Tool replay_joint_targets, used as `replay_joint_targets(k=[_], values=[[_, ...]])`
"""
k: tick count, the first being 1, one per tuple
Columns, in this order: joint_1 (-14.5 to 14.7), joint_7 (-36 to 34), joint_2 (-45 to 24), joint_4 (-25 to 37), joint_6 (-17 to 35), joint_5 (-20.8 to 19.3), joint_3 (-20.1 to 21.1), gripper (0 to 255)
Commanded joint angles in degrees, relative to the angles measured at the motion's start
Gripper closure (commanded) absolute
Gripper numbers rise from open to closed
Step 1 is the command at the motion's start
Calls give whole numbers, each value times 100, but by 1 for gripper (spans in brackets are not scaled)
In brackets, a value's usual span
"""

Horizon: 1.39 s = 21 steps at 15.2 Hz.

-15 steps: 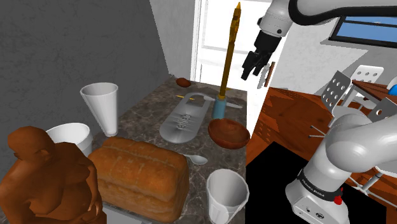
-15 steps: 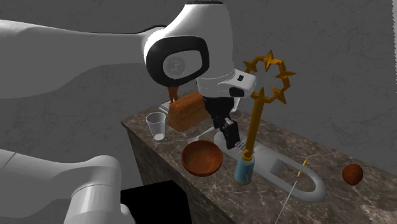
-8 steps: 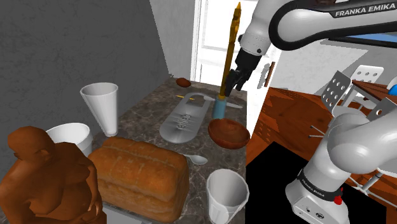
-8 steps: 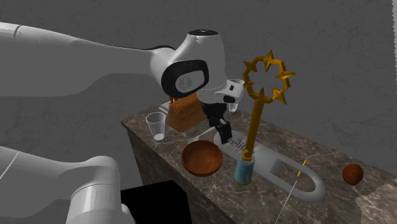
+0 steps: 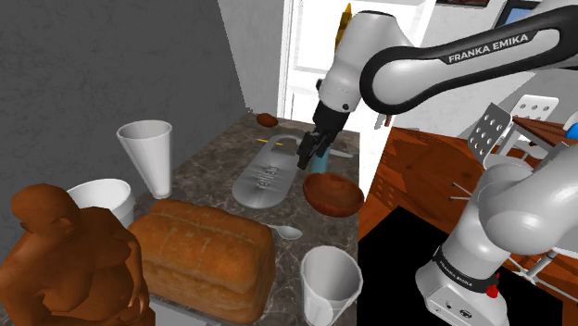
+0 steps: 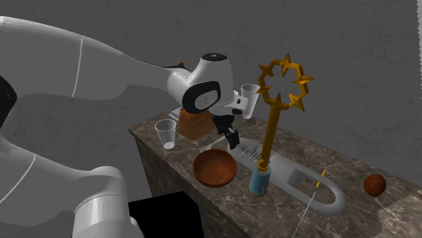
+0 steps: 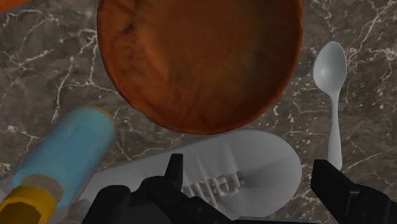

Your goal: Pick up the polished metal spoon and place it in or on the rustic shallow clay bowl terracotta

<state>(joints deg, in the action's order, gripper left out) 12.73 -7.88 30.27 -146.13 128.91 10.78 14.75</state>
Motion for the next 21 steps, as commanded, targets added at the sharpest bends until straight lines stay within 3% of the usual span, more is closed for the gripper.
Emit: replay_joint_targets(k=[1,7,12,21], values=[[102,-88,-286,44,284,73,172,0],[312,-368,-1271,254,1152,119,690,0],[410,-741,-2184,577,1805,-136,1121,0],[355,-1103,-2905,601,2463,-622,1237,0]])
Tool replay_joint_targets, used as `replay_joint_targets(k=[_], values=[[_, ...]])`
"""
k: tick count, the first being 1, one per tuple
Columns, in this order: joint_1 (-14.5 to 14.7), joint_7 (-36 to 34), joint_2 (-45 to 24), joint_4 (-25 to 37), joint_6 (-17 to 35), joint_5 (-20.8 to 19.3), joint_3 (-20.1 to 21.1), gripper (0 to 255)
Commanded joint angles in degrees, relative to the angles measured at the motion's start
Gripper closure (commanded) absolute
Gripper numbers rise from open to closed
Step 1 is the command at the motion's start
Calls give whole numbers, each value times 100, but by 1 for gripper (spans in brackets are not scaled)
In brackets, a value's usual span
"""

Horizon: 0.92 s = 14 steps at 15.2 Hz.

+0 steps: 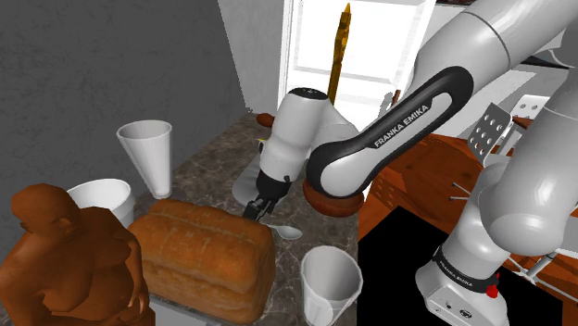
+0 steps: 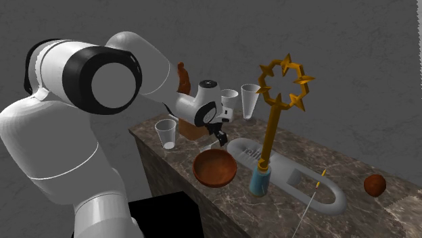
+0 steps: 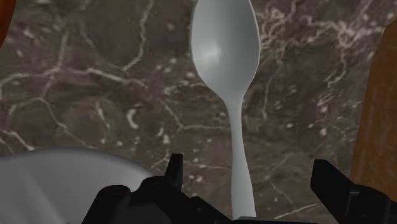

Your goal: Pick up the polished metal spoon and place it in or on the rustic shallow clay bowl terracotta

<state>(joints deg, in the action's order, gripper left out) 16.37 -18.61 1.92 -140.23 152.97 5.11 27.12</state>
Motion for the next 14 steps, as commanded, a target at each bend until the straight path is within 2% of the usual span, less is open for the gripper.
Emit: replay_joint_targets(k=[1,7,8,14], values=[[-8,-30,-70,10,57,-54,-1,0],[-8,-30,-69,11,55,-54,-1,0],[-8,-30,-69,11,55,-54,-1,255],[-8,-30,-69,11,56,-54,-1,255]])
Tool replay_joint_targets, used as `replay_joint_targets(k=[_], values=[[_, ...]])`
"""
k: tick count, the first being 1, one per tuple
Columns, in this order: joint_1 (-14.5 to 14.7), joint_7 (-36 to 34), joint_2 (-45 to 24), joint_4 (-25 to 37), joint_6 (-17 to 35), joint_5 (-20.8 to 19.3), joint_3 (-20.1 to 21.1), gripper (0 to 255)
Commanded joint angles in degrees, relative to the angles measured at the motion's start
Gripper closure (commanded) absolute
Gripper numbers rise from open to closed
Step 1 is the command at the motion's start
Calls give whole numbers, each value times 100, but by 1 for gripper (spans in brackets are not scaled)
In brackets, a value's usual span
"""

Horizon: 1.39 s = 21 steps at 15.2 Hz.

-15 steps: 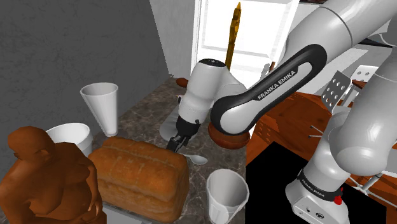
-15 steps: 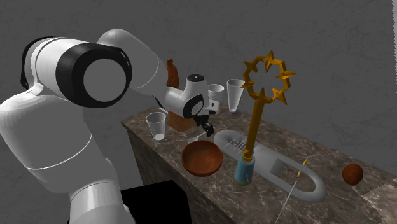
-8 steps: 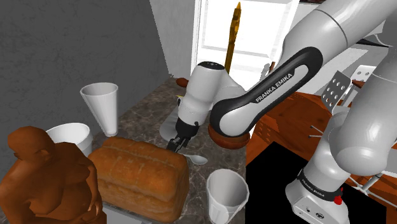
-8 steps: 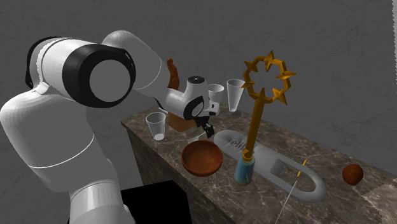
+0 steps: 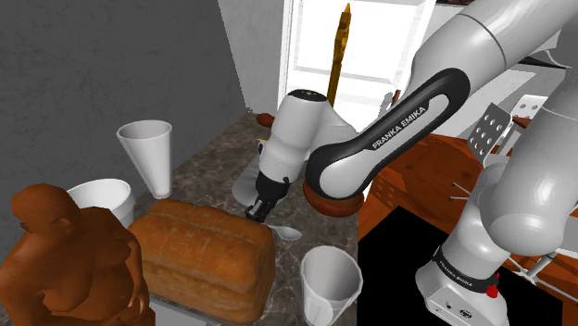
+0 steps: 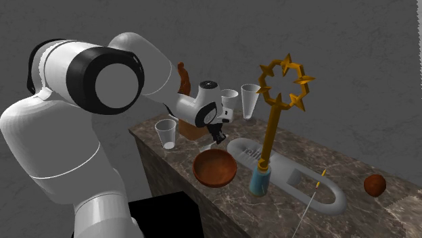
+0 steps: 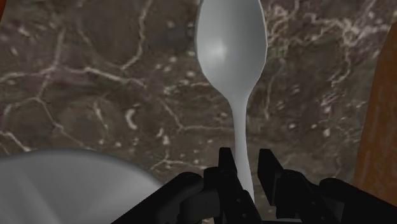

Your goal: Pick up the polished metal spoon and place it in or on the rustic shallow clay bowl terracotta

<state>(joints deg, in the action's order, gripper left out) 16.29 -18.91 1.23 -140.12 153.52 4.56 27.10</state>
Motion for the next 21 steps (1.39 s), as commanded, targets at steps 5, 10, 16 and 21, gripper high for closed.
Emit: replay_joint_targets(k=[5,10,16,21], values=[[6,66,132,46,-167,98,-5,255],[26,193,437,184,-588,289,-36,255],[47,288,753,391,-1091,435,-93,255],[58,335,973,597,-1506,508,-145,255]])
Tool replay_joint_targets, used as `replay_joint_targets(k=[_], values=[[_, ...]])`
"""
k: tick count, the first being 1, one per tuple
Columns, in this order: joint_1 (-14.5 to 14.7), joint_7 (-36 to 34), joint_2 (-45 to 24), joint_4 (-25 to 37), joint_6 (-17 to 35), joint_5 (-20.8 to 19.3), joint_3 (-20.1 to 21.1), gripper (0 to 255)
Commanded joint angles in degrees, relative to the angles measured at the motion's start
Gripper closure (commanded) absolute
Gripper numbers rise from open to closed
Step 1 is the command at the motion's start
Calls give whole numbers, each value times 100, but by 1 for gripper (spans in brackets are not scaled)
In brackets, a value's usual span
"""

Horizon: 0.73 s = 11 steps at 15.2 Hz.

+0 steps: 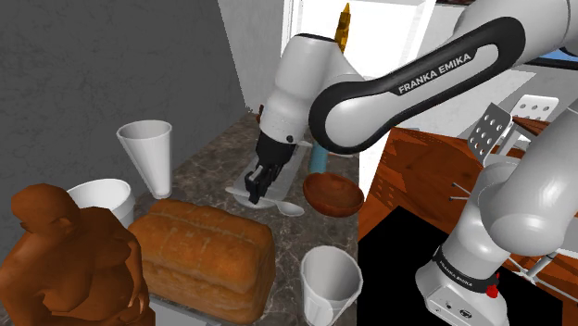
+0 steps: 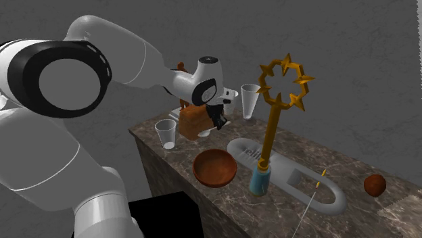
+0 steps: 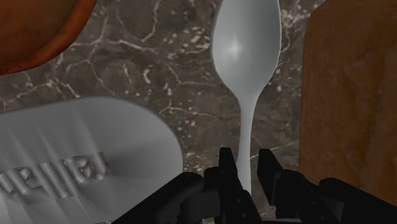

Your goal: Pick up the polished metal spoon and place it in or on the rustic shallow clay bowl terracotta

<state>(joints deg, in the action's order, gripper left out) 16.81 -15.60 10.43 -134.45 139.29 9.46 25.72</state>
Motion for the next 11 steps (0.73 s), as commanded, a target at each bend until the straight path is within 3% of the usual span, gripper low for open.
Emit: replay_joint_targets(k=[1,11], values=[[8,10,92,74,-165,30,-17,255],[8,41,399,573,-957,84,-115,255]])
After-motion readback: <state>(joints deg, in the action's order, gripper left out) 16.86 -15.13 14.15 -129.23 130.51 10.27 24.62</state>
